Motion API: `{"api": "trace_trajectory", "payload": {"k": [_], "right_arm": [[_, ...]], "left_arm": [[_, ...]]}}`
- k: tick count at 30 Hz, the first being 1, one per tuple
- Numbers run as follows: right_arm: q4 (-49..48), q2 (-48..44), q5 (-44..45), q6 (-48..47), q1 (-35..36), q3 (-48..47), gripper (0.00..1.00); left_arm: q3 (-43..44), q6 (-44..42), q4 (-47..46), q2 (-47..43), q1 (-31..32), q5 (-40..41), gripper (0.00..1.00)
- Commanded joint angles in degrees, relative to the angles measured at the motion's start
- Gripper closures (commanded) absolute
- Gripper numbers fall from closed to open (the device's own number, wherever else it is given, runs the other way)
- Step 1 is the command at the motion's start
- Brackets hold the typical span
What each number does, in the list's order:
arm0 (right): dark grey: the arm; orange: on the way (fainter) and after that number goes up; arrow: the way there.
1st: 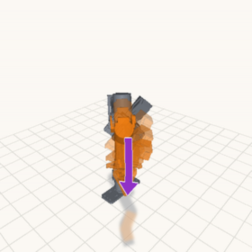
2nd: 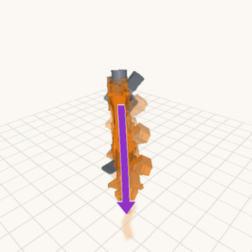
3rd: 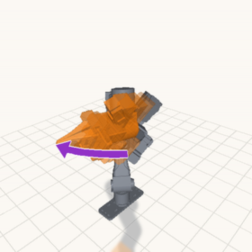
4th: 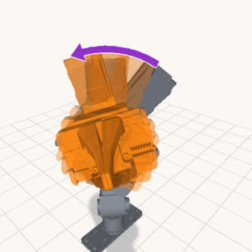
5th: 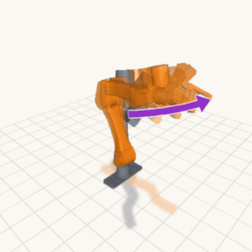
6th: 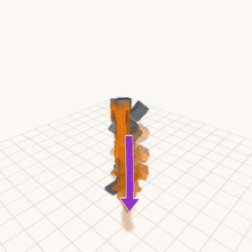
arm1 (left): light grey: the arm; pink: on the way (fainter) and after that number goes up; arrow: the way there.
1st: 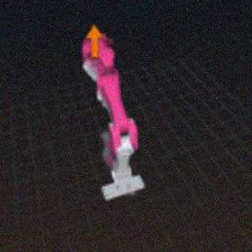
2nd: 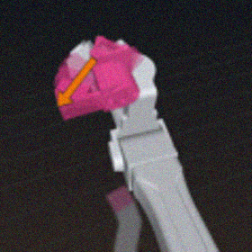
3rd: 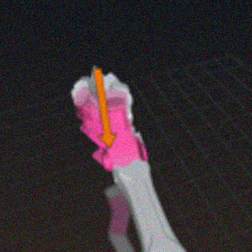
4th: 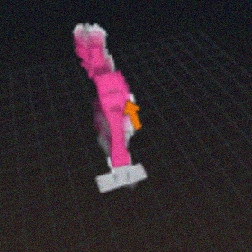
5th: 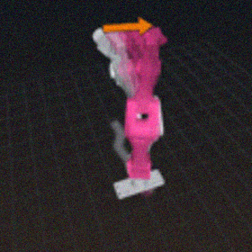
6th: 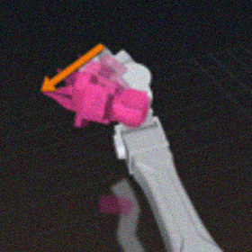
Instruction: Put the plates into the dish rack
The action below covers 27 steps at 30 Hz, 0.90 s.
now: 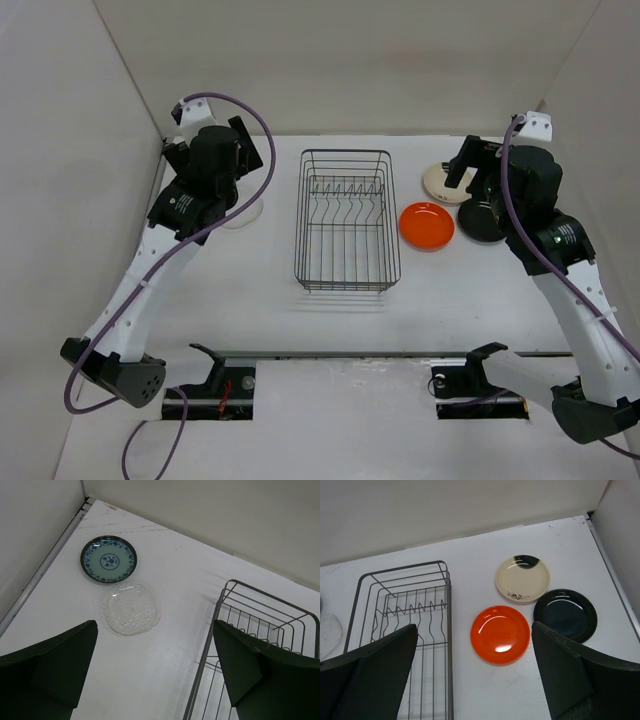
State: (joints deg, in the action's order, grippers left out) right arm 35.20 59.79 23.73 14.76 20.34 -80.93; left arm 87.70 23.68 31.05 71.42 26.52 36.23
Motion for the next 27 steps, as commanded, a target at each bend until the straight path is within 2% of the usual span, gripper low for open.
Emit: {"api": "trace_trajectory", "payload": {"k": [1,8,11,13,14,15,16,17,20,23,25,27], "right_arm": [[-1.01,-1.34,0.88,-0.61,0.40,-1.96,0.00],[-0.40,-0.20,0.88,-0.61,0.40,-1.96,0.00],[-2.41,1.02,0.02,0.52,-1.78,-0.56,0.00],[-7.94,3.65,-7.95,2.18,-8.79,3.13,0.00],[-10.13,5.06,-13.39,4.03,-11.87,4.53,0.00],[-13.02,6.38,-23.62,6.31,-17.82,6.29,0.00],[-18.88,7.44,-26.77,8.68,-19.96,10.22,0.00],[-20.77,8.75,-28.19,11.66,-21.73,11.65,0.00],[-25.60,10.51,-24.52,17.46,-28.84,17.09,0.00],[-30.60,14.20,-34.69,21.78,-39.39,22.19,0.00],[-31.51,17.46,-37.08,24.78,-42.56,24.05,0.00],[-32.04,17.99,-35.08,26.27,-45.12,26.68,0.00]], "left_arm": [[-0.34,0.75,-1.96,-1.63,-0.24,0.07,0.00],[-0.87,0.75,-2.48,-2.69,-0.24,0.07,0.00],[-0.87,1.27,-3.09,-3.21,-0.24,-1.59,0.00],[-1.39,1.28,-3.71,-2.69,-0.77,-3.61,0.00],[-1.39,1.28,-3.71,-2.69,-0.77,-7.01,0.00],[-1.39,1.28,-4.76,-2.69,-1.55,-8.88,0.00],[-2.44,1.28,-5.73,-2.69,-1.56,-10.63,0.00],[-3.06,1.28,-6.78,-3.47,-1.56,-11.96,0.00],[-4.91,1.28,-10.12,-5.15,-2.09,-17.23,0.00],[-6.13,1.28,-10.83,-5.15,-2.09,-20.23,0.00],[-6.14,0.76,-10.83,-4.01,-2.79,-22.07,0.00],[-6.14,0.75,-10.83,-4.01,-3.50,-22.69,0.00]]}}
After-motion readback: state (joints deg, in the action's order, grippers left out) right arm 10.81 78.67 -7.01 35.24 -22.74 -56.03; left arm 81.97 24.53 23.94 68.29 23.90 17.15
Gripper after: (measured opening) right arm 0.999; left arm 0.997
